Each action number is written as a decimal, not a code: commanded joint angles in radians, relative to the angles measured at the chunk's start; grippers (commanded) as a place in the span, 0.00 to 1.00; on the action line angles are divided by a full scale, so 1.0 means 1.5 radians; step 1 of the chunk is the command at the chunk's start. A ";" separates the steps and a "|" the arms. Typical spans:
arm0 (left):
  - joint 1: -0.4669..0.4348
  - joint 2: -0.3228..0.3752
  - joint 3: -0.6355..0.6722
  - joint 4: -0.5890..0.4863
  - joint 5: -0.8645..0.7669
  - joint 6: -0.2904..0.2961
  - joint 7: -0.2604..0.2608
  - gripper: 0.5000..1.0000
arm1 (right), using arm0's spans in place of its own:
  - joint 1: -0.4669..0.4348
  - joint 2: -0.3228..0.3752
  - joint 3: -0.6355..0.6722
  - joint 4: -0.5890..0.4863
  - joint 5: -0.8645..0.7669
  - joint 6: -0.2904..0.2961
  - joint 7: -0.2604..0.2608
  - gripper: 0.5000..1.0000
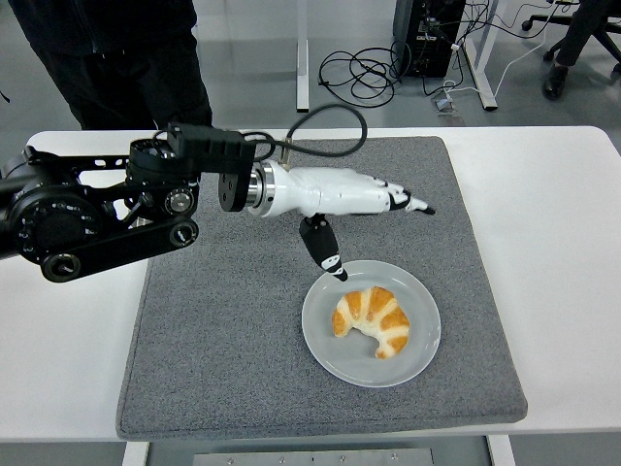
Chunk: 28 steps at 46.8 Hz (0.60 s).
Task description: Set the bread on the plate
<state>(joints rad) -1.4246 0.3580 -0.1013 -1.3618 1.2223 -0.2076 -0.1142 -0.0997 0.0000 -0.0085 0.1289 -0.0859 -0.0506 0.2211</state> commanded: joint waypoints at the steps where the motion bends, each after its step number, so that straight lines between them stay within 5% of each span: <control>1: -0.024 0.019 -0.011 0.002 -0.067 -0.003 0.000 0.98 | 0.000 0.000 0.001 0.000 0.000 0.000 0.000 1.00; 13: -0.044 0.098 -0.064 0.066 -0.270 -0.002 -0.001 0.98 | 0.000 0.000 0.000 0.000 0.000 0.000 0.000 1.00; 28: 0.070 0.102 -0.143 0.289 -0.521 0.013 -0.004 0.98 | 0.000 0.000 0.001 0.000 0.000 0.000 0.000 1.00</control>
<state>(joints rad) -1.3499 0.5214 -0.3017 -0.9952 0.4828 -0.1885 -0.1196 -0.0996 0.0000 -0.0085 0.1289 -0.0859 -0.0506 0.2211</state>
